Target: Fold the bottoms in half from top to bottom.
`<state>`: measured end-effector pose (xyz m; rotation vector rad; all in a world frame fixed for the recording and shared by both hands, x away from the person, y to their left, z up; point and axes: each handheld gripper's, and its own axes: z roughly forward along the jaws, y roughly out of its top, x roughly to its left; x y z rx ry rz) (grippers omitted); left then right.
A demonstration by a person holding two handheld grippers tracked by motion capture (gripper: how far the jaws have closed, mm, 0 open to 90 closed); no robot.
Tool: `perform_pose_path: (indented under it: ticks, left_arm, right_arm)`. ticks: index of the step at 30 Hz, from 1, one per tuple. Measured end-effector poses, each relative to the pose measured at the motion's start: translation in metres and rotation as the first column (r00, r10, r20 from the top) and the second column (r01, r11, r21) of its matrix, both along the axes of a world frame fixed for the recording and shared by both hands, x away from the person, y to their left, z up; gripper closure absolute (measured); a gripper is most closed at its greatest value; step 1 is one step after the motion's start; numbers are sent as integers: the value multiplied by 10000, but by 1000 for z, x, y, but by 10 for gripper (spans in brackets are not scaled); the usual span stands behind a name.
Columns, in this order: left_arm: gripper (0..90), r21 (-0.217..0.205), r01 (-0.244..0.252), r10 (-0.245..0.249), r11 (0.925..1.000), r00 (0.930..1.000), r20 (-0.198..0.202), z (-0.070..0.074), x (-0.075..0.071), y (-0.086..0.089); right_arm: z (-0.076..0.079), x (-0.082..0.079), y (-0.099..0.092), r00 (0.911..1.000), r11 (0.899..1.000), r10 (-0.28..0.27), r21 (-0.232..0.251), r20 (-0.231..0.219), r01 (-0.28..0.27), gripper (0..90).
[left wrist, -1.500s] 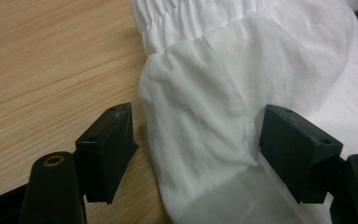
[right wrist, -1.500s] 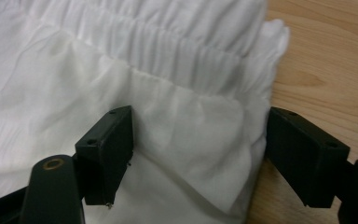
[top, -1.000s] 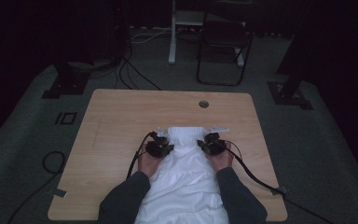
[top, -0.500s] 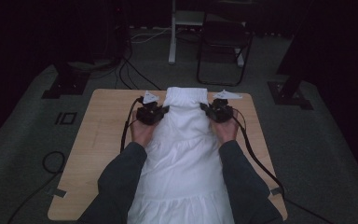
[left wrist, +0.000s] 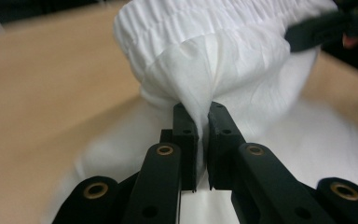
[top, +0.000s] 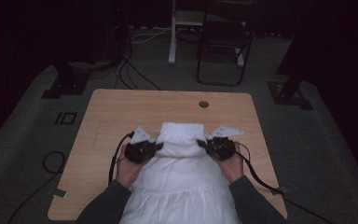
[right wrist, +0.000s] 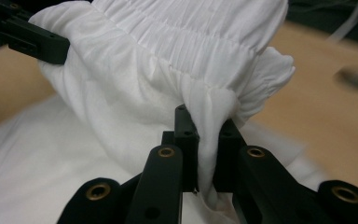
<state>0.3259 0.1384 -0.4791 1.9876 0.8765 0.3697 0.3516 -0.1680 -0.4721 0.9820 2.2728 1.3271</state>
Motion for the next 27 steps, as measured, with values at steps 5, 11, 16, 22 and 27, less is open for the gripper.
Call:
perform_pose_path:
  ticks: [5,11,16,22,27]
  left_arm:
    - [837,1151,473,-284,9922,9867,-1601,-49,-30,-3]
    - [837,1749,577,-252,9829,9829,-1822,-70,-27,-8]
    - [836,1922,465,-169,9802,9881,-1532,-71,-25,-10]
    - [834,1885,249,-5,9818,9918,-1281,-73,-13,-12]
    - [834,2012,-51,280,9795,9934,-1113,-72,7,-19]
  right_arm:
    - [-49,-29,6,9929,9972,423,-559,-1112,-488,835]
    - [-79,-36,13,9904,9906,203,-1310,-1368,-384,740]
    - [-83,-27,14,9830,9914,-267,-1306,-1818,27,555]
    - [-87,-18,15,9801,9924,-341,-1226,-1957,101,713]
    - [-84,1,17,9815,9880,-642,-1500,-1805,370,781]
